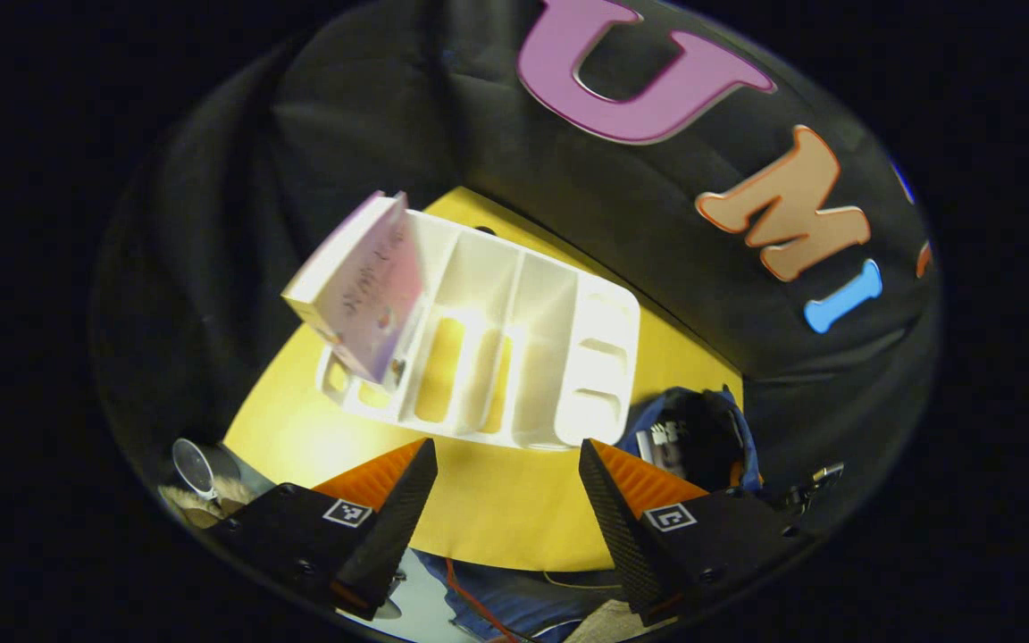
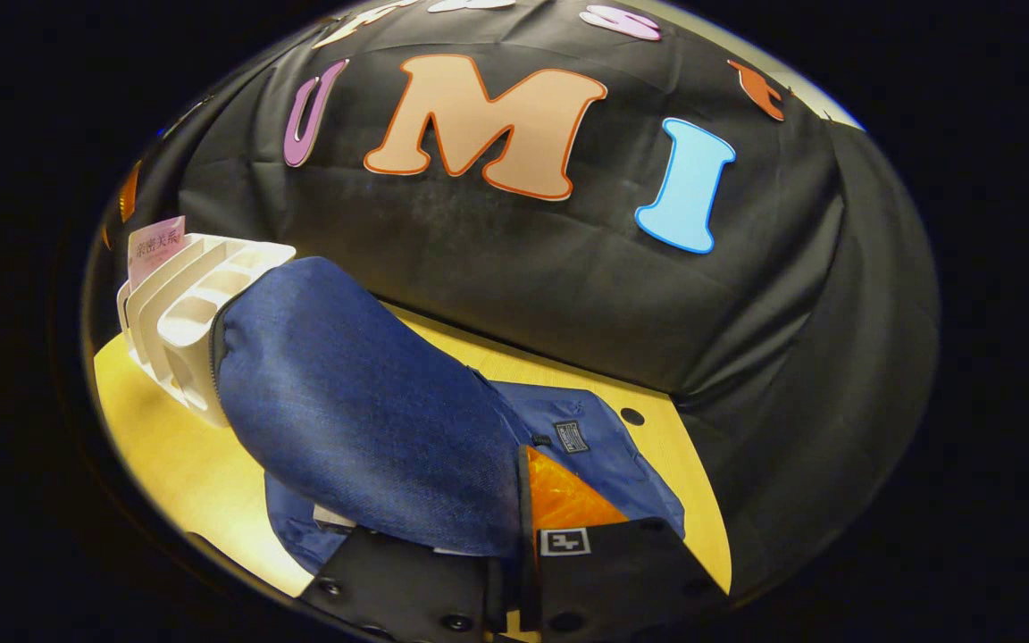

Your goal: Open the schoolbag, grab two books from the bookshelf and put them into the schoolbag.

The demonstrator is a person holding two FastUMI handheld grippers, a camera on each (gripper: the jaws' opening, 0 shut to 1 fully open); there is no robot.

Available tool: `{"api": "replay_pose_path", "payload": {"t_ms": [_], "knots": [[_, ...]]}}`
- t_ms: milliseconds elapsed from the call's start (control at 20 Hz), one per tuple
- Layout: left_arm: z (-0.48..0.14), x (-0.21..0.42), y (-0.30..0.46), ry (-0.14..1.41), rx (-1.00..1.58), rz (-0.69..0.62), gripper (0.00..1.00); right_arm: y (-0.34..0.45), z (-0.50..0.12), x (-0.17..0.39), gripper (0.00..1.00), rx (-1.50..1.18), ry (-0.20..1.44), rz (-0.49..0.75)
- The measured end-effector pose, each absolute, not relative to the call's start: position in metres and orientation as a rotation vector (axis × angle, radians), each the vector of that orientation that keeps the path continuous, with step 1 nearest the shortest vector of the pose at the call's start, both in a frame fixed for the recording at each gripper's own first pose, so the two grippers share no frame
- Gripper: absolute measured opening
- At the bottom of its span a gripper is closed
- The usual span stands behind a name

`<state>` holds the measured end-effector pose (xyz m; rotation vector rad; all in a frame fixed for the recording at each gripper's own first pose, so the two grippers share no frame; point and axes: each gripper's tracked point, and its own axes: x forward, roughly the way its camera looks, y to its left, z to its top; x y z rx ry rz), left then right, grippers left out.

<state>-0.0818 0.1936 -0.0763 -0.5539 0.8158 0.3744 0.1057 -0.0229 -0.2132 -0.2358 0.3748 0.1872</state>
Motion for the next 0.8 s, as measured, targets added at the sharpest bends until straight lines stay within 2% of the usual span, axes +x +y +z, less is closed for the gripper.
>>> {"api": "replay_pose_path", "payload": {"t_ms": [200,250,300,350,450,800], "knots": [[-0.060,-0.086,0.270,0.799,-0.463,0.466,0.94,-0.021,-0.216,0.105,0.07,-0.229,0.396,0.175],[-0.062,-0.084,0.283,0.809,-0.456,0.474,0.89,-0.019,-0.220,0.105,0.07,-0.221,0.403,0.169],[-0.066,-0.081,0.296,0.834,-0.452,0.479,0.94,-0.018,-0.220,0.106,0.07,-0.215,0.407,0.161],[-0.074,-0.079,0.307,0.859,-0.452,0.489,0.88,-0.018,-0.220,0.107,0.07,-0.209,0.410,0.153],[-0.086,-0.070,0.324,0.900,-0.441,0.475,0.93,-0.018,-0.221,0.107,0.07,-0.205,0.412,0.140],[-0.115,-0.038,0.346,1.007,-0.398,0.412,0.88,-0.015,-0.223,0.102,0.07,-0.227,0.429,0.106]]}}
